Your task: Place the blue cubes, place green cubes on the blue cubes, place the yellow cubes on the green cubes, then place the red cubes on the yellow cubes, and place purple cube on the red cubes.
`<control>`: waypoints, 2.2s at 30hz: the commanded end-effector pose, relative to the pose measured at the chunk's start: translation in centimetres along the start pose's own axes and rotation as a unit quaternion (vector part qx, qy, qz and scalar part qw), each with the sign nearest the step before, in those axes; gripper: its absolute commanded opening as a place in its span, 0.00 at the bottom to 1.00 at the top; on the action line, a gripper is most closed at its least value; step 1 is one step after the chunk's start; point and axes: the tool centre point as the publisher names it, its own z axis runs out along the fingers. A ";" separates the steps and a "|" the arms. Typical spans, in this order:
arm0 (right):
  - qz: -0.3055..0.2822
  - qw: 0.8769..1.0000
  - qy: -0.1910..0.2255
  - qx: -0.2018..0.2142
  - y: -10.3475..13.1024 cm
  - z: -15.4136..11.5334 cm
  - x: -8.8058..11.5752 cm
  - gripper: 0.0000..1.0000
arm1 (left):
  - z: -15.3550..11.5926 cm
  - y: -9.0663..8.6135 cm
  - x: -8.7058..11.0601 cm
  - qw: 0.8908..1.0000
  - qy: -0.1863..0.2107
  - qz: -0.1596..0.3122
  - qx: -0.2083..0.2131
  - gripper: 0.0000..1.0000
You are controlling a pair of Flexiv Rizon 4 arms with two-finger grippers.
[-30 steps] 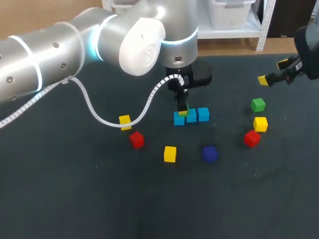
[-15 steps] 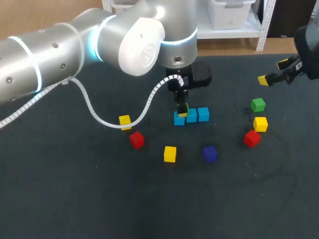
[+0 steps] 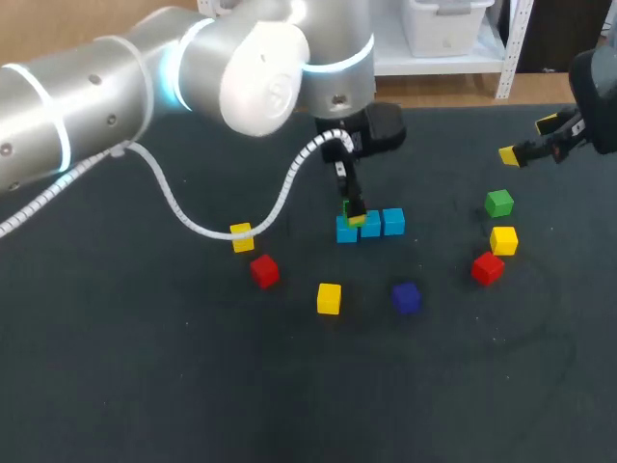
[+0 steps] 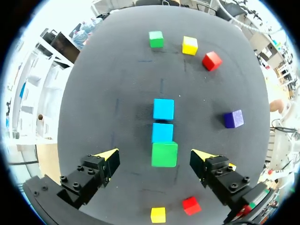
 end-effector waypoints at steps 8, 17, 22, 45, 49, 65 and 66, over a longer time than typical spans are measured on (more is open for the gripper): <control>0.000 1.000 0.001 0.002 0.1 0.0 0.0 1.00 | -6.3 -1.2 2.8 0.997 -0.057 -0.043 0.011 1.00; 0.000 1.000 0.001 0.002 0.1 0.0 0.0 1.00 | -12.1 -0.5 5.5 0.981 -0.149 -0.121 -0.017 1.00; 0.000 1.000 0.001 0.002 0.1 0.0 0.0 1.00 | -16.2 -0.9 7.7 0.966 -0.199 -0.154 -0.060 1.00; 0.000 1.000 0.001 0.002 0.1 0.0 0.0 1.00 | -22.0 0.1 20.6 0.843 -0.342 -0.361 -0.204 1.00; 0.000 1.000 0.001 0.002 0.1 0.0 0.0 1.00 | -21.5 0.3 22.3 0.825 -0.354 -0.384 -0.215 1.00; 0.000 1.000 0.001 0.002 0.1 0.0 0.0 1.00 | -18.9 1.2 26.8 0.776 -0.381 -0.448 -0.230 1.00; 0.000 1.000 0.001 0.002 0.1 0.0 0.0 1.00 | -18.8 1.2 26.9 0.775 -0.380 -0.453 -0.225 1.00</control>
